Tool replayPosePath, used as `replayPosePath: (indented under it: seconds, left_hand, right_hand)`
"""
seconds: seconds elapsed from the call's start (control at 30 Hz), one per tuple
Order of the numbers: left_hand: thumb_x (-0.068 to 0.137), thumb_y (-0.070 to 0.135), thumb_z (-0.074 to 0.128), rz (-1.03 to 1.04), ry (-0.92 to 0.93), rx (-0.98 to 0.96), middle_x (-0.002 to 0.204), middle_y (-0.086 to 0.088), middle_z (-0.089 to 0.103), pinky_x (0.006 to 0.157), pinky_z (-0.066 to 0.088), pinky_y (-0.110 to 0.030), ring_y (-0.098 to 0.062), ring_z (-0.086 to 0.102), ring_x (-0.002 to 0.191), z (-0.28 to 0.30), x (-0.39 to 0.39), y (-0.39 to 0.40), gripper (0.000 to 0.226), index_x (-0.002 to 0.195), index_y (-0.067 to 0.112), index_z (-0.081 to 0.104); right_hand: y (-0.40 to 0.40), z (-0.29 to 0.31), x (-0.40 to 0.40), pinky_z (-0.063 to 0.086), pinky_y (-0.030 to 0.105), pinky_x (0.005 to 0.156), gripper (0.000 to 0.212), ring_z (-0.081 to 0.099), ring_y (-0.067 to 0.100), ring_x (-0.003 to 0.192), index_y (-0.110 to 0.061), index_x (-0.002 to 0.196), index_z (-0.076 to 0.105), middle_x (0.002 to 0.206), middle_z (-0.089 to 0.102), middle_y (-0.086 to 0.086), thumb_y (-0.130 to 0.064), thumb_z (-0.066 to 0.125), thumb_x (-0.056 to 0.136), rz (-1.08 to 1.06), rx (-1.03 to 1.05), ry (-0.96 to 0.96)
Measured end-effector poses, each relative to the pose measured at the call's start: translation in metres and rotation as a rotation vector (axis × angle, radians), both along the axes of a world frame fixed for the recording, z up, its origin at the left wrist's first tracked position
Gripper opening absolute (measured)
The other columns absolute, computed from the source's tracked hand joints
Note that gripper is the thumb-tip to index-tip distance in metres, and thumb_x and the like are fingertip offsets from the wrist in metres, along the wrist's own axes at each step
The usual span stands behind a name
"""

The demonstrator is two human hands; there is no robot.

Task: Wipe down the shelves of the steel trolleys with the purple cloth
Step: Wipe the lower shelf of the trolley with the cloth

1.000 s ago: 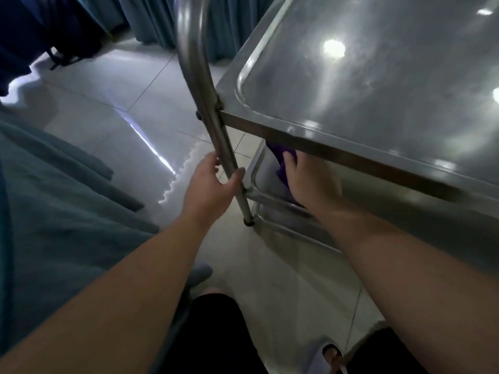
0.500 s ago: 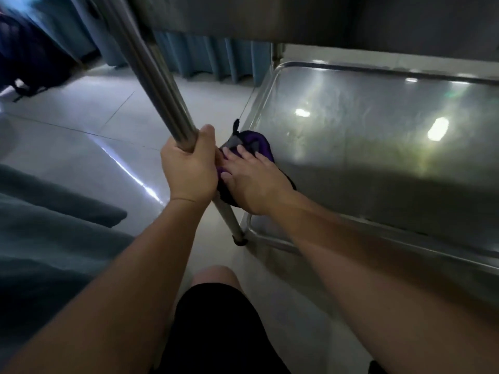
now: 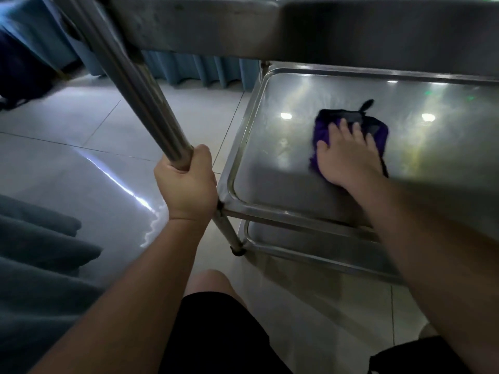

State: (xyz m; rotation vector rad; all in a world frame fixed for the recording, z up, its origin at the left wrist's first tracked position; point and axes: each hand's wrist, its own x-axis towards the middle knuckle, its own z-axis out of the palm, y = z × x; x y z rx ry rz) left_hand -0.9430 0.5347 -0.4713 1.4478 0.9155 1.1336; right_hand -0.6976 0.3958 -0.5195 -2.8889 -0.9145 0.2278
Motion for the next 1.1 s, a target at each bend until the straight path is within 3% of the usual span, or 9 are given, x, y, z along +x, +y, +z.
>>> replayPosePath:
  seconds: [0.17, 0.33, 0.4, 0.5, 0.6, 0.73, 0.83, 0.97, 1.1]
  left_hand:
    - [0.084, 0.030, 0.062, 0.007, -0.038, 0.015, 0.064, -0.027, 0.036, 0.046, 0.045, -0.031, -0.022, 0.045, 0.047, -0.002, 0.001, -0.002, 0.030, 0.069, 0.007, 0.048]
    - [0.083, 0.024, 0.061, -0.015, -0.081, 0.063, 0.061, -0.031, 0.033, 0.044, 0.037, -0.029, -0.028, 0.039, 0.043, -0.002, 0.003, -0.004, 0.039, 0.067, -0.002, 0.037]
    - [0.083, 0.023, 0.061, -0.006, -0.071, 0.084, 0.059, -0.031, 0.033, 0.044, 0.037, -0.031, -0.037, 0.037, 0.044, -0.002, 0.003, -0.004, 0.037, 0.063, 0.003, 0.037]
    - [0.084, 0.026, 0.062, -0.006, -0.070, 0.090, 0.060, -0.028, 0.034, 0.046, 0.041, -0.032, -0.042, 0.040, 0.048, -0.001, 0.002, -0.004, 0.034, 0.061, 0.011, 0.041]
    - [0.083, 0.028, 0.062, -0.011, -0.083, 0.091, 0.060, -0.026, 0.035, 0.046, 0.043, -0.032, -0.034, 0.041, 0.046, -0.002, 0.002, -0.005, 0.040, 0.065, 0.000, 0.040]
    - [0.081, 0.029, 0.062, 0.012, -0.088, 0.076, 0.062, -0.029, 0.033, 0.048, 0.043, -0.032, -0.036, 0.039, 0.048, -0.002, 0.004, -0.005, 0.043, 0.067, -0.005, 0.039]
    - [0.081, 0.029, 0.062, 0.011, -0.076, 0.075, 0.060, -0.023, 0.035, 0.048, 0.044, -0.033, -0.029, 0.042, 0.048, -0.001, 0.004, -0.006, 0.031, 0.064, 0.009, 0.044]
    - [0.081, 0.030, 0.063, -0.011, -0.085, 0.058, 0.056, -0.016, 0.037, 0.048, 0.044, -0.033, -0.023, 0.044, 0.047, 0.001, 0.004, -0.008, 0.028, 0.067, 0.011, 0.047]
    - [0.079, 0.029, 0.063, 0.005, -0.108, 0.027, 0.059, -0.027, 0.033, 0.046, 0.035, -0.038, -0.035, 0.035, 0.048, 0.002, 0.005, -0.007, 0.036, 0.064, 0.006, 0.039]
  right_hand:
    - [0.072, 0.008, -0.051, 0.008, 0.046, 0.128, 0.065, 0.007, 0.022, 0.159, -0.026, 0.165, 0.017, 0.173, 0.008, -0.003, -0.052, 0.021, 0.105, 0.353, 0.029, 0.009]
    - [0.028, 0.008, -0.064, -0.002, 0.032, 0.125, 0.066, 0.000, 0.002, 0.156, -0.042, 0.162, 0.016, 0.167, 0.006, -0.025, -0.066, 0.019, 0.101, 0.933, 0.026, 0.084]
    - [0.024, 0.009, -0.043, 0.002, 0.033, 0.126, 0.069, 0.004, 0.002, 0.156, -0.042, 0.162, 0.020, 0.166, 0.008, -0.025, -0.069, 0.019, 0.098, 0.928, 0.018, 0.074]
    - [0.055, 0.010, 0.001, 0.010, 0.041, 0.127, 0.067, 0.013, 0.015, 0.158, -0.033, 0.163, 0.024, 0.171, 0.015, -0.009, -0.060, 0.029, 0.102, 0.639, 0.041, 0.007]
    - [0.102, 0.011, 0.033, 0.006, 0.049, 0.128, 0.066, 0.011, 0.023, 0.159, -0.024, 0.165, 0.020, 0.173, 0.013, 0.000, -0.053, 0.024, 0.106, 0.364, 0.021, 0.006]
    - [0.144, 0.005, 0.026, 0.003, 0.052, 0.128, 0.069, 0.007, 0.030, 0.159, -0.018, 0.164, 0.018, 0.173, 0.011, 0.006, -0.050, 0.018, 0.104, 0.226, 0.025, 0.013]
    - [0.147, 0.005, 0.003, 0.005, 0.051, 0.128, 0.070, 0.008, 0.029, 0.159, -0.017, 0.164, 0.019, 0.173, 0.011, 0.006, -0.052, 0.019, 0.104, 0.278, 0.034, 0.013]
    - [0.118, 0.009, -0.043, 0.006, 0.050, 0.128, 0.071, 0.008, 0.026, 0.159, -0.018, 0.164, 0.018, 0.173, 0.012, 0.005, -0.054, 0.022, 0.104, 0.425, 0.051, 0.007]
    - [0.054, 0.005, -0.086, 0.001, 0.042, 0.127, 0.068, 0.001, 0.015, 0.159, -0.029, 0.164, 0.019, 0.172, 0.008, -0.008, -0.058, 0.024, 0.103, 0.770, 0.064, 0.065]
